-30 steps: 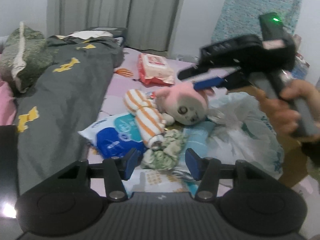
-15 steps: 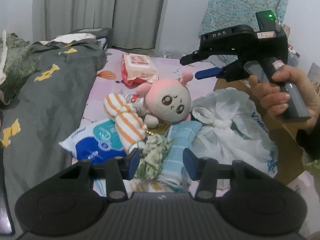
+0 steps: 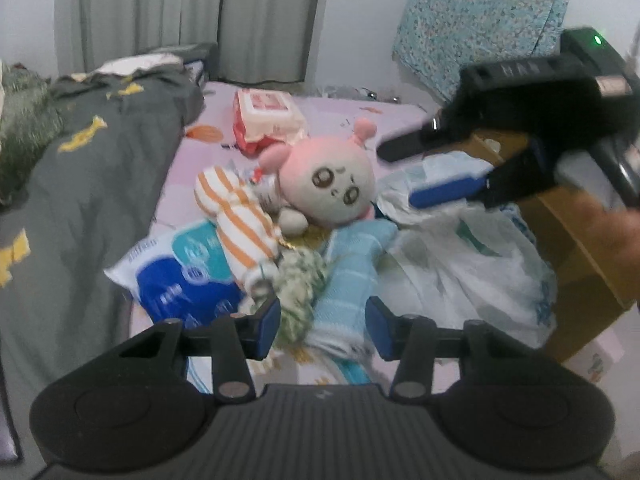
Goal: Organize soft objects
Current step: 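Move the open right tool over the pile toward the white cotton-pad pack, then close the right tool on the white cotton-pad pack and lift it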
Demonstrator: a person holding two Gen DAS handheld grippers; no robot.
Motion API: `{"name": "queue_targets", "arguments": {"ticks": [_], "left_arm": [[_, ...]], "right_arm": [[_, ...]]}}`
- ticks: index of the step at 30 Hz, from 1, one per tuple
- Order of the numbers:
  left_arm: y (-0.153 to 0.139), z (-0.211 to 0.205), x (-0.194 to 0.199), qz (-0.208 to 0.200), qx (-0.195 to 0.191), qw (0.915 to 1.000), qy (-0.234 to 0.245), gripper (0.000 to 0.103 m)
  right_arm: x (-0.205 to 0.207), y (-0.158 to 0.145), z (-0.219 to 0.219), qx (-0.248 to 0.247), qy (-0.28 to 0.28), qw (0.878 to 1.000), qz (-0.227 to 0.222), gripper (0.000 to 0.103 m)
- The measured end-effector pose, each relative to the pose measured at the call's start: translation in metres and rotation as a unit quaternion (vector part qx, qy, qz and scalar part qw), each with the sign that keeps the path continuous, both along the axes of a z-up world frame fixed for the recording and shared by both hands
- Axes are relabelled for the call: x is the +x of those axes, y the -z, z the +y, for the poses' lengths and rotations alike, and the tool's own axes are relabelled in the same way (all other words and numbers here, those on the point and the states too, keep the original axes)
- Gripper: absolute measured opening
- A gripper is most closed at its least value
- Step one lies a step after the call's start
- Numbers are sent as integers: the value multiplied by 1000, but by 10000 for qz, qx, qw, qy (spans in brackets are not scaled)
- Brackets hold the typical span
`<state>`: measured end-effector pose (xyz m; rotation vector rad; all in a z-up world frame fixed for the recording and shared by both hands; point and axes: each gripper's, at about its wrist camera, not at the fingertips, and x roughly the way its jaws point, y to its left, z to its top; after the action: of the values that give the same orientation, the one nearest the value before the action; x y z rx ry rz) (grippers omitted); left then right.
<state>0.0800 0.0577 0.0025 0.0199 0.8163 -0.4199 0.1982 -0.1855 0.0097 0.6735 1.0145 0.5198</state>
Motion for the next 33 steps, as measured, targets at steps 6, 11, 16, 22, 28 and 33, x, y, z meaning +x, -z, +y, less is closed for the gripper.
{"name": "queue_targets", "arguments": {"ticks": [6,11,16,22,28,33], "left_arm": [[3,7,-19,-89,328,9994,-7,46],[3,26,-31,0,343,9990,-272,45],[7,44,-32,98,387,9976,-558,45],[29,57,-14,742,187,9949,-662,46],[44,65,0,1026,-174,9911,-829,45],[47,62,2,1056,-229,9906,-834,38]], "right_arm": [[-45,22,17,36,-54,9996,274,61],[-74,28,32,93,-51,9998,148,61],[-90,46,55,65,-218,9992,315,61],[-93,73,68,-567,102,9973,457,61],[-86,102,76,-480,117,9965,671,60],[-81,109,79,-183,-13,9974,698,60]]}}
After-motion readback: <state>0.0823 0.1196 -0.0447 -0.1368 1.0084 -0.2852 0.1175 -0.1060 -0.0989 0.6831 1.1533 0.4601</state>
